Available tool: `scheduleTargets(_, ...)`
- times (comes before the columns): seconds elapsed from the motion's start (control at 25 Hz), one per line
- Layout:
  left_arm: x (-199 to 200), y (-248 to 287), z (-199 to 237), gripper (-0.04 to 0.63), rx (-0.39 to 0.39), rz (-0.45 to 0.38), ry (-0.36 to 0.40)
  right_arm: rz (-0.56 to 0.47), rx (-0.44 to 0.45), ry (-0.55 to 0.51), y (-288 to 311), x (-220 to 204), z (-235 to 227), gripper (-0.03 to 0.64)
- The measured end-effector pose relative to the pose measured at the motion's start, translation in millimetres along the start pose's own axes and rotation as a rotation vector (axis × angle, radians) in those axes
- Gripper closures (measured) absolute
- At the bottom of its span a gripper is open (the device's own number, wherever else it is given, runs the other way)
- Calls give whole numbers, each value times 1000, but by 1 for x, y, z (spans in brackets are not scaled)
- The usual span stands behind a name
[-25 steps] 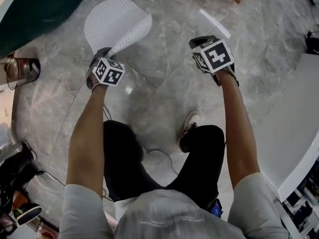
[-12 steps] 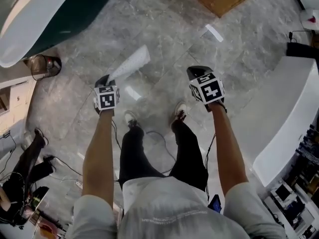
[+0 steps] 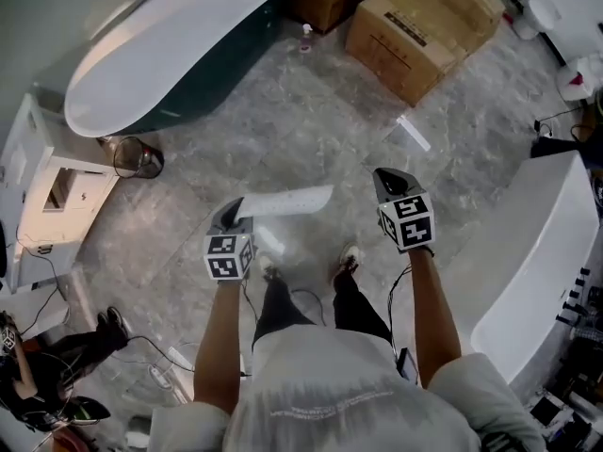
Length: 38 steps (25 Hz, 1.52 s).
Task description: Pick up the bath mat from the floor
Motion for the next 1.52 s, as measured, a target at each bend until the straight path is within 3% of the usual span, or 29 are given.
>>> scheduleTargets(0.16,47,-32,-28,557,-72,-138,-7,-102,-77,-25,-41,36,-12,603)
scheduleTargets(0.48,162,-94,-69,558,-160,-446,99,-398,-151,-122,-107,137,-22,602)
scheduleTargets(0.84,251,-167,-95,558,-215,-707,162,-604,-241,-243,-183,197,-27,602)
scheduleTargets(1.0,270,-194,-101,558,-220,-773,251,-671,-267,-277,-203,213,-22,603)
scheduleTargets(1.28,280,-224,-113,558,-172,-916,270,-701,-252,-351,-215,237,-16,603)
scheduleTargets(1.52,286,-233,-123,557,-172,-907,286,-674,-245,-373,-210,242,-18,603)
Point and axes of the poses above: the fingertips, and each gripper's own axes: y forward along the fingers, z to its left, x out of its top, the point moved 10 cm from there along -y, backward along the fingers, and after that the axes turned 15 degrees about -y, right-handed, at the moved point
